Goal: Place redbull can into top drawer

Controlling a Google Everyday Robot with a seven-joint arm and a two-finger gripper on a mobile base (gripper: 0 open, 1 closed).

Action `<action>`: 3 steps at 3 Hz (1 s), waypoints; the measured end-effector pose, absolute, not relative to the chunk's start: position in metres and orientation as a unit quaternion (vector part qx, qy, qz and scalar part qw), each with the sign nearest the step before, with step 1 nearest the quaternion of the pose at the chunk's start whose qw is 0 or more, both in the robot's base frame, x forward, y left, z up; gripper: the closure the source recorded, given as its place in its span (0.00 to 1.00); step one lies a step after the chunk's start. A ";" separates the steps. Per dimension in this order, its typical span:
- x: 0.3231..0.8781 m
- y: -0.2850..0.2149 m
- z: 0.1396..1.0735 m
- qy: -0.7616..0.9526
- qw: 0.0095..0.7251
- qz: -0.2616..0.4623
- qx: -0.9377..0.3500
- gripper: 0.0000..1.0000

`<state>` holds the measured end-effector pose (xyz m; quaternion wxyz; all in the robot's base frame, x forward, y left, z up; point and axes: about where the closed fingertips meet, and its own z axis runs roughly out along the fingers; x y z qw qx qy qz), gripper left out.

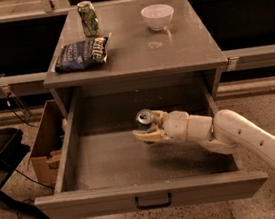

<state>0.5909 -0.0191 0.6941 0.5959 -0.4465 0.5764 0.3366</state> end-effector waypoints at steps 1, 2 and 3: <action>0.591 -0.019 0.694 0.576 0.596 0.337 -0.447 0.27; 0.591 -0.019 0.694 0.576 0.596 0.337 -0.447 0.03; 0.591 -0.019 0.694 0.576 0.596 0.337 -0.447 0.00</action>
Offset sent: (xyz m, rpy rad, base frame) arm 0.0000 0.0000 0.0000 0.0000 0.0000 0.0000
